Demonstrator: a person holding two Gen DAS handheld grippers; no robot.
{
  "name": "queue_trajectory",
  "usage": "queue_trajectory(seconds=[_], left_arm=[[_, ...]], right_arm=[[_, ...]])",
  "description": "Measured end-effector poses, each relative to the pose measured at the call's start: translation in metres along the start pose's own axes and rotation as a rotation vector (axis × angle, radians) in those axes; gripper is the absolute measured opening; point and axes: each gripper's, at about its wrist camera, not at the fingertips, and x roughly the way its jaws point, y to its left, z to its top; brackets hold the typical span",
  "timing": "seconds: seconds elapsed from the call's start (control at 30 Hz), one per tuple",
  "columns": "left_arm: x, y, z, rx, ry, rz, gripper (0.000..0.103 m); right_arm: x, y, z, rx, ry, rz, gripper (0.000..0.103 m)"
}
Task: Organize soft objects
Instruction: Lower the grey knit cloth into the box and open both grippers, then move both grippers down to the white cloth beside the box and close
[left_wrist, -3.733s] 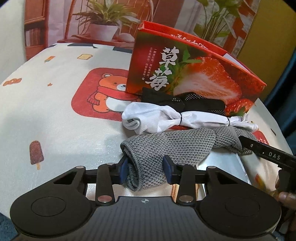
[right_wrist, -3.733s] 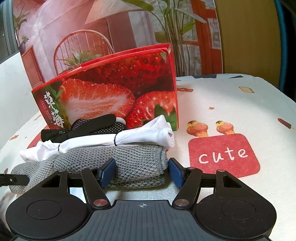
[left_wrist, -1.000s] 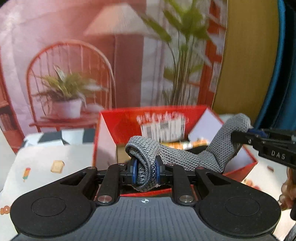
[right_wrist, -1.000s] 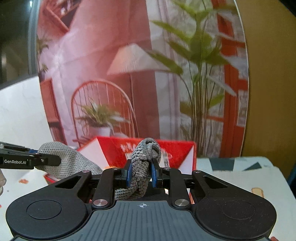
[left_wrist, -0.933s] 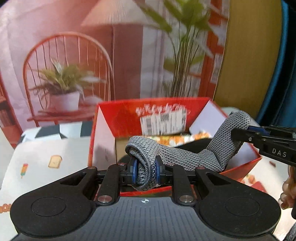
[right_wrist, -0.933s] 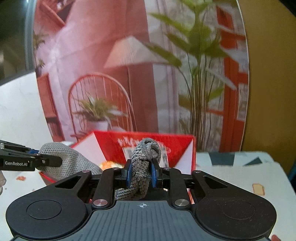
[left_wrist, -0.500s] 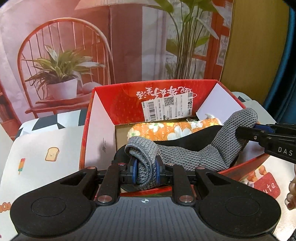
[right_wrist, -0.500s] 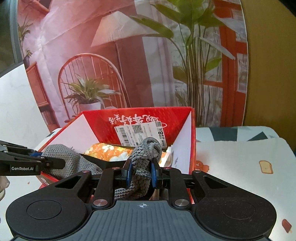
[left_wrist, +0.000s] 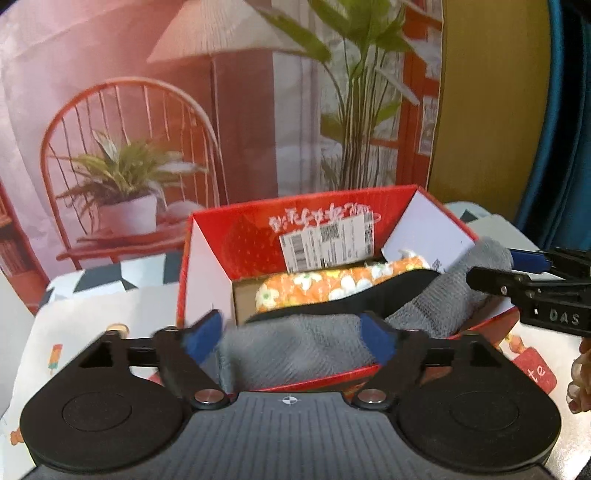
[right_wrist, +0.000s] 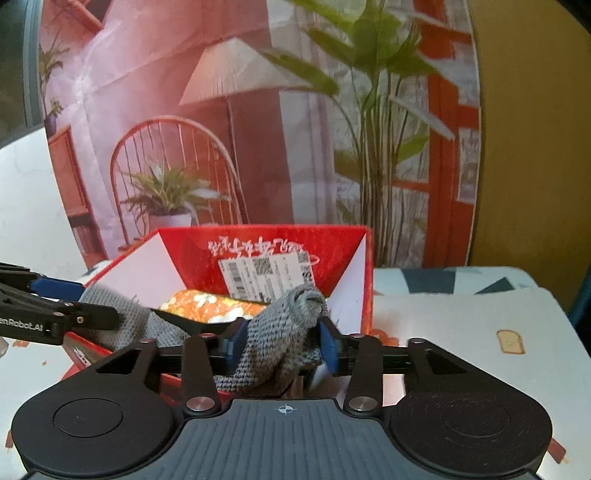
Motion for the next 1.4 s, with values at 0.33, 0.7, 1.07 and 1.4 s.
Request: queue_trajectory(seconds=[0.33, 0.7, 1.07, 1.4], left_arm=[[-0.038, -0.008, -0.025, -0.016, -0.121, 0.066, 0.103], [-0.06, -0.005, -0.086, -0.139, -0.16, 0.149, 0.103], [-0.039, 0.008, -0.13, -0.227, -0.051, 0.181, 0.103], [-0.033, 0.011, -0.147, -0.224, -0.053, 0.195, 0.102]], right_arm=[[-0.034, -0.002, -0.022, -0.047, -0.181, -0.07, 0.102], [-0.051, -0.012, -0.078, -0.026, -0.216, -0.076, 0.102], [-0.034, -0.004, -0.117, -0.044, -0.106, -0.096, 0.102], [-0.011, 0.003, -0.126, -0.081, 0.028, -0.147, 0.089]])
